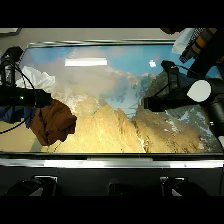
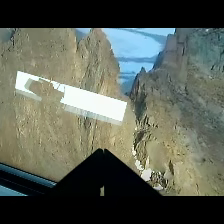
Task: Fold the clothes and pants, and hang the long-sleeved shirts on hangers.
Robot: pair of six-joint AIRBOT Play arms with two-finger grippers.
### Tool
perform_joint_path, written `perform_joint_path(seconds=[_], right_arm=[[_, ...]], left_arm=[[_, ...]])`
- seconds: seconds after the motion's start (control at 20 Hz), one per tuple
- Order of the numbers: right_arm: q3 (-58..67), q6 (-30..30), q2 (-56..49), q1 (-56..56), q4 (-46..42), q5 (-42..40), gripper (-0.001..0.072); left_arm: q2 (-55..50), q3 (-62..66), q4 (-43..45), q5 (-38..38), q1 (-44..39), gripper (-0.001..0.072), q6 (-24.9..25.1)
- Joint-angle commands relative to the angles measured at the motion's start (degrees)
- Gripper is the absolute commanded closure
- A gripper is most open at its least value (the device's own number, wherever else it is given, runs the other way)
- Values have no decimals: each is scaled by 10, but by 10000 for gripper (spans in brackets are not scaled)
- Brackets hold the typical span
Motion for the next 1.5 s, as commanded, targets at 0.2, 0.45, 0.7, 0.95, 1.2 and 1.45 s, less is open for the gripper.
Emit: perform_joint_path(seconds=[0.2,0.45,0.7,0.95,1.2,1.45], right_arm=[[0,0,0,1,0,0,681],[0,0,0,1,0,0,681],[0,0,0,1,0,2,681],[0,0,0,1,0,49,681],[0,1,0,1,0,112,679],[0,9,0,1,0,116,586]], left_arm=[[0,0,0,5,0,686,0],[-11,0,0,34,0,655,-16],[-23,0,50,7,0,-13,-83],[-71,-71,166,-27,75,-13,-112],[-108,-186,159,88,146,-13,-101],[-155,-219,181,177,151,-13,-101]])
